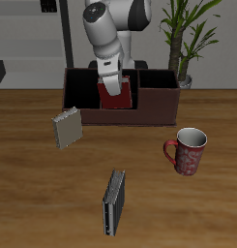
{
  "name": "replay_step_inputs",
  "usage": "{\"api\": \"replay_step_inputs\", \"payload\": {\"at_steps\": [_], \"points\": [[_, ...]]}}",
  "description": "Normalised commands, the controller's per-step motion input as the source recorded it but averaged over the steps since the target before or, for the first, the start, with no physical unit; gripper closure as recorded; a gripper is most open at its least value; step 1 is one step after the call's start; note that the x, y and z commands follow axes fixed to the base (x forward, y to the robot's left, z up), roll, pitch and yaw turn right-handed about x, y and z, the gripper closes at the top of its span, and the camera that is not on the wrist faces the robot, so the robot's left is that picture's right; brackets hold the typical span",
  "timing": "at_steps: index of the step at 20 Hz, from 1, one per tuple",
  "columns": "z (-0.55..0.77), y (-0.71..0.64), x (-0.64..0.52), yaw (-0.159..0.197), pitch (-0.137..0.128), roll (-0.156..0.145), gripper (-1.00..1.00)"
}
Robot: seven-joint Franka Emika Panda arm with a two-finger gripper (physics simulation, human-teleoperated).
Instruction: Place the red book into the back desk caddy's front compartment
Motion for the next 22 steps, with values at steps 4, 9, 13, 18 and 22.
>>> {"api": "replay_step_inputs", "payload": {"at_steps": [4,9,13,18,22], "points": [[-0.1,-0.06,0.05,-0.007,0.014,-0.007,1.0],[-0.15,-0.01,0.05,-0.002,0.032,0.003,1.0],[-0.15,-0.01,0.0,0.002,0.031,0.008,1.0],[-0.2,0.02,-0.01,0.003,0.041,0.012,1.0],[-0.08,0.03,0.05,0.004,0.027,0.003,1.0]]}}
